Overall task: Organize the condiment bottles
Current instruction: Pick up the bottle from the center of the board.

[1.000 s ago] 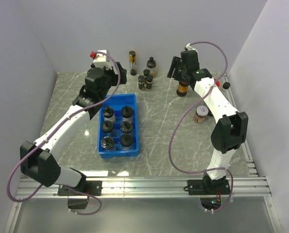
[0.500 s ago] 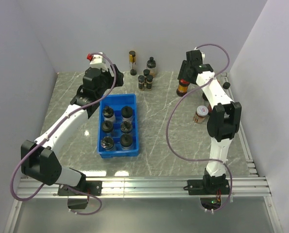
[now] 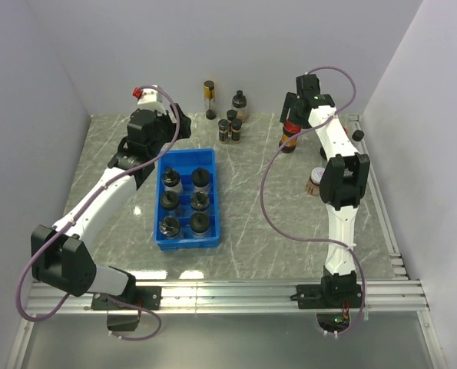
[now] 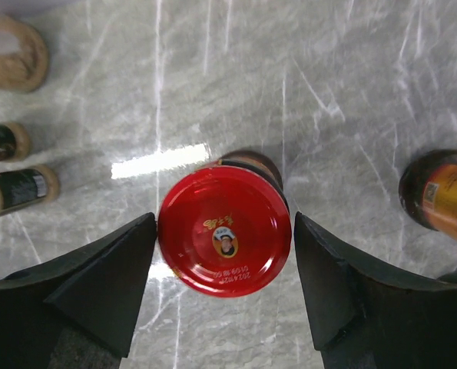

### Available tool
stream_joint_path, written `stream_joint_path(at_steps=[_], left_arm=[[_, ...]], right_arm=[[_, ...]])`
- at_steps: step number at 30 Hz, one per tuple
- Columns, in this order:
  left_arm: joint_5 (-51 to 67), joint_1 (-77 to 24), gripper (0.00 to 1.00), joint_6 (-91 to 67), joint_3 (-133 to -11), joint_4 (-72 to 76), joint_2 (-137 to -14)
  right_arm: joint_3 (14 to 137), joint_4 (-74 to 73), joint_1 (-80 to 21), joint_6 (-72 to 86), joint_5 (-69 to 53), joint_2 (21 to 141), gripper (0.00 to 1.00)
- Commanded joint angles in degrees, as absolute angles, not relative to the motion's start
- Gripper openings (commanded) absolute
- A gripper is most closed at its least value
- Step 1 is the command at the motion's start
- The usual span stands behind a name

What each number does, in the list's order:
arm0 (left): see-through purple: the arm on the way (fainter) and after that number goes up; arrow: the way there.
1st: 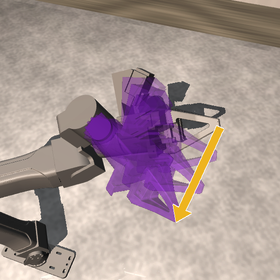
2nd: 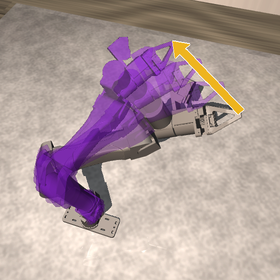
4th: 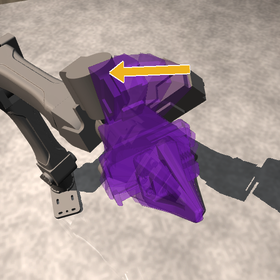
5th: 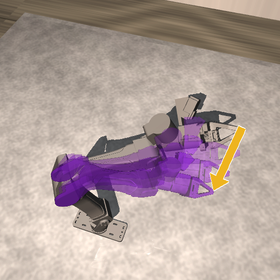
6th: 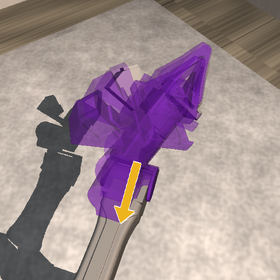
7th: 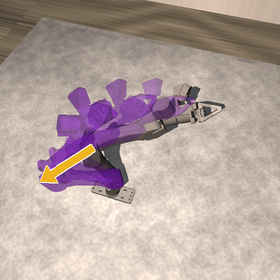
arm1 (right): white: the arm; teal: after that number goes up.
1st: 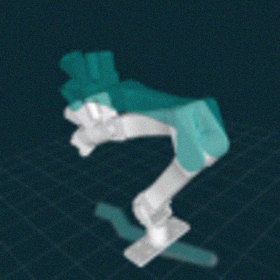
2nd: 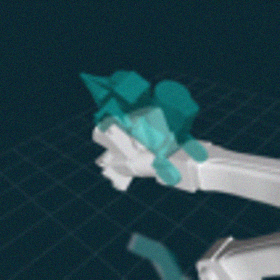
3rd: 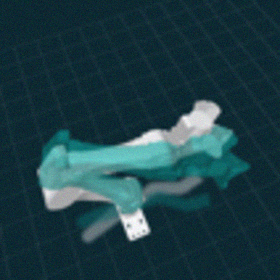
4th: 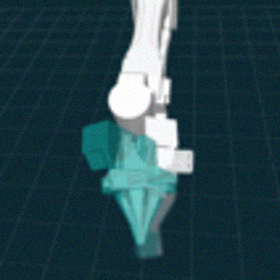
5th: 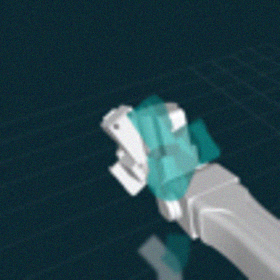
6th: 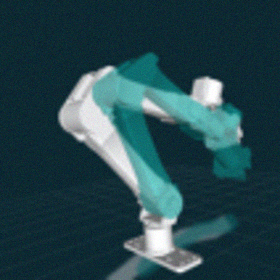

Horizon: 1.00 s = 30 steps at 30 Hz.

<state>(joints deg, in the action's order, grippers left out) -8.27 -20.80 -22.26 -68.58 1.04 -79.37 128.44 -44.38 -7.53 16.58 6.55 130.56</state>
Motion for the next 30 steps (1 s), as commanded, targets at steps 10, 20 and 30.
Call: stream_joint_path(at_steps=[10,20,30], left_arm=[[-11.6,-18.7,0.80,-24.2,-66.5,1.1,-76.9],[-11.1,-14.8,0.79,-26.8,-63.7,0.5,-75.1],[-10.9,-13.8,0.78,-26.9,-63.1,0.7,-75.2]], right_arm=[[125.7,-45.6,-6.9,15.2,5.8,129.6,0.75],[125.2,-46.2,-7.5,15.2,2.8,128.9,0.42],[120.8,-44.9,-11.4,15.4,0.8,122.1,0.06]])
